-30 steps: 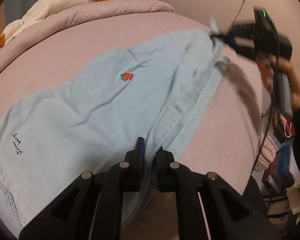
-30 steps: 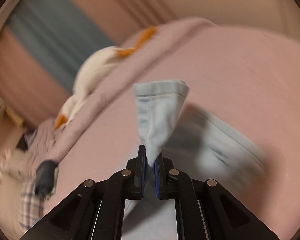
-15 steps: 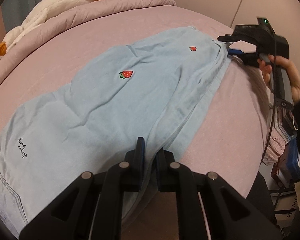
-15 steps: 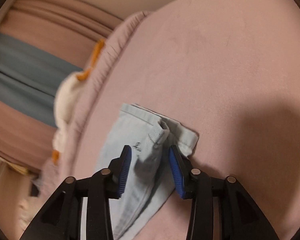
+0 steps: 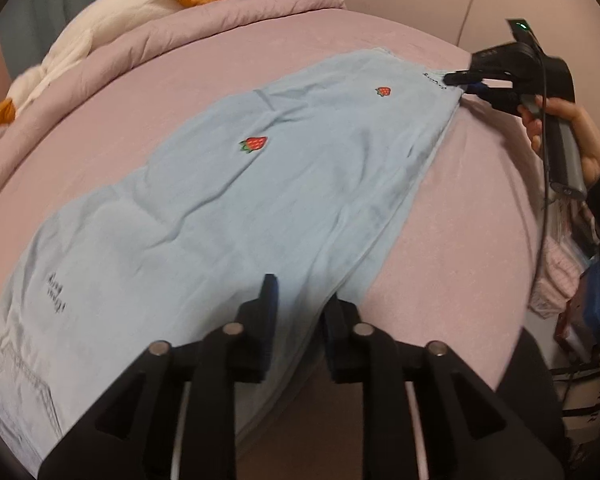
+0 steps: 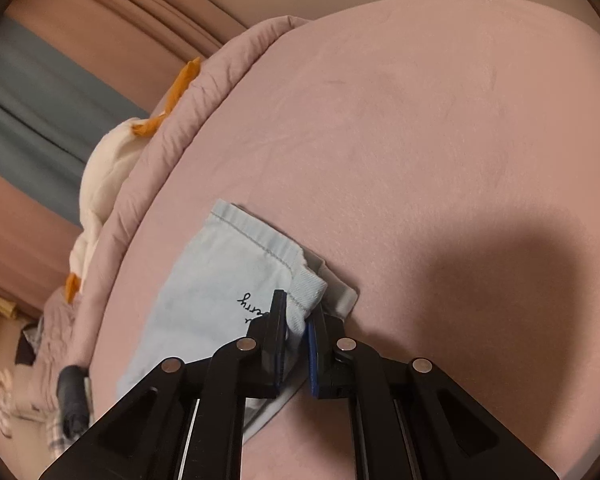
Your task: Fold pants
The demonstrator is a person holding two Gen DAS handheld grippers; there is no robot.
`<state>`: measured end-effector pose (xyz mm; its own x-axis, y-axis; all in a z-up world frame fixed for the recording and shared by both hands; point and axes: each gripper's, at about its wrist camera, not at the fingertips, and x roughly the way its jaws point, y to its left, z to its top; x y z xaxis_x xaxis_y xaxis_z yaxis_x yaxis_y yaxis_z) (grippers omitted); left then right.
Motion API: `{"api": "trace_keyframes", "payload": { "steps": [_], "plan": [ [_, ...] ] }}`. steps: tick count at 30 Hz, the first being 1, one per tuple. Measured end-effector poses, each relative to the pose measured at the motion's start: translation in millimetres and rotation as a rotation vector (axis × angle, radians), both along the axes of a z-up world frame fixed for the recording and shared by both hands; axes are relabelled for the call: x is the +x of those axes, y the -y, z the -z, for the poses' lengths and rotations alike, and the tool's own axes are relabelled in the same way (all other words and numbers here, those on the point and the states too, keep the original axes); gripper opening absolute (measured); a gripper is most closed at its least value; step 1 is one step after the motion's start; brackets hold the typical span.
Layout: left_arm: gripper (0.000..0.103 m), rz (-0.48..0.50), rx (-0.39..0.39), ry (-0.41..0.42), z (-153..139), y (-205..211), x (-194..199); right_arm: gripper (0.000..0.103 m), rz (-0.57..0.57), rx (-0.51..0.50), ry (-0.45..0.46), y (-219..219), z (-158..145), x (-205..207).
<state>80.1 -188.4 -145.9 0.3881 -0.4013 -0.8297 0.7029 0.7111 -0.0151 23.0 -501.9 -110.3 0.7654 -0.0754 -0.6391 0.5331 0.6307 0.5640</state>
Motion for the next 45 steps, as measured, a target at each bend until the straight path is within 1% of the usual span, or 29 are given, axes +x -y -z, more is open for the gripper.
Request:
{"api": "trace_keyframes", "payload": {
  "steps": [1,3,4,5,6,7,10,11,12,14,15,16,17,19,22,23,25,27,29,30,32,35,36,37,38,40,42,44,45],
  "plan": [
    [0.025,-0.003,-0.021,-0.019,-4,-6,-2,0.012,0.026,-0.034,0.003,0,-8,-6],
    [0.03,0.004,-0.087,-0.033,-17,-22,-8,0.046,0.119,-0.128,-0.023,-4,-20,-22],
    [0.032,0.0,-0.108,-0.029,-21,-27,-11,0.047,0.151,-0.18,-0.026,-11,-27,-26],
    [0.039,-0.01,-0.128,-0.025,-26,-32,-12,0.047,0.142,-0.221,-0.009,-18,-34,-29],
    [0.047,-0.034,-0.149,-0.02,-30,-37,-10,0.047,0.088,-0.249,0.012,-27,-41,-27],
    [0.05,-0.059,-0.154,-0.012,-31,-40,-7,0.047,0.015,-0.27,0.014,-40,-45,-21],
    [0.05,-0.176,-0.162,-0.024,-27,-48,13,0.042,-0.238,-0.319,0.023,-89,-46,2],
    [0.05,-0.21,-0.166,-0.029,-23,-52,19,0.035,-0.318,-0.351,0.011,-108,-44,11],
    [0.05,-0.256,-0.144,-0.028,-15,-57,24,0.032,-0.384,-0.408,-0.016,-129,-39,20],
    [0.05,-0.295,-0.078,-0.041,1,-62,28,0.031,-0.48,-0.512,-0.095,-159,-21,30],
    [0.05,-0.289,-0.064,-0.049,10,-68,24,0.031,-0.507,-0.522,-0.13,-165,-13,31],
    [0.05,-0.27,-0.076,-0.023,10,-73,17,0.031,-0.526,-0.537,-0.171,-170,-4,32],
    [0.05,-0.248,-0.063,-0.003,9,-77,8,0.031,-0.542,-0.597,-0.221,-176,7,27],
    [0.051,-0.212,-0.04,0.011,7,-86,-5,0.031,-0.573,-0.706,-0.228,-183,11,8],
    [0.051,-0.188,-0.058,-0.007,-1,-105,-13,0.031,-0.564,-0.72,-0.31,-176,3,3],
    [0.051,-0.202,-0.072,-0.018,-5,-113,-10,0.031,-0.557,-0.728,-0.308,-175,-5,2],
    [0.051,-0.257,-0.119,-0.016,-16,-132,0,0.031,-0.57,-0.73,-0.219,-180,-28,3],
    [0.052,-0.323,-0.167,-0.015,-22,-148,14,0.031,-0.616,-0.665,-0.126,-188,-43,12],
    [0.052,-0.384,-0.189,-0.021,-24,-159,28,0.031,-0.683,-0.596,-0.07,-204,-46,43],
    [0.052,-0.411,-0.195,-0.018,-24,-165,38,0.031,-0.71,-0.582,-0.076,-213,-42,55],
    [0.052,-0.464,-0.186,-0.012,-20,-176,53,0.031,-0.767,-0.594,-0.136,-234,-29,93],
    [0.051,-0.542,-0.131,0.001,-9,-189,67,0.029,-0.793,-0.609,-0.278,-245,2,138],
    [0.052,-0.563,-0.106,0.012,-7,-193,69,0.028,-0.783,-0.617,-0.3,-246,9,148],
    [0.055,-0.584,-0.078,0.019,-4,-197,72,0.028,-0.768,-0.643,-0.289,-246,11,159],
    [0.055,-0.588,-0.081,0.004,0,-202,75,0.028,-0.757,-0.662,-0.285,-245,9,167],
    [0.054,-0.594,-0.129,-0.019,-3,-213,75,0.028,-0.733,-0.658,-0.295,-244,6,182],
    [0.055,-0.596,-0.113,0.001,-9,-217,70,0.028,-0.711,-0.653,-0.303,-243,2,187],
    [0.052,-0.611,-0.108,0.028,-18,-227,57,0.029,-0.658,-0.629,-0.277,-239,-7,181],
    [0.054,-0.612,-0.112,0.044,-20,-231,49,0.029,-0.648,-0.615,-0.257,-238,-11,176]
  ]
}}
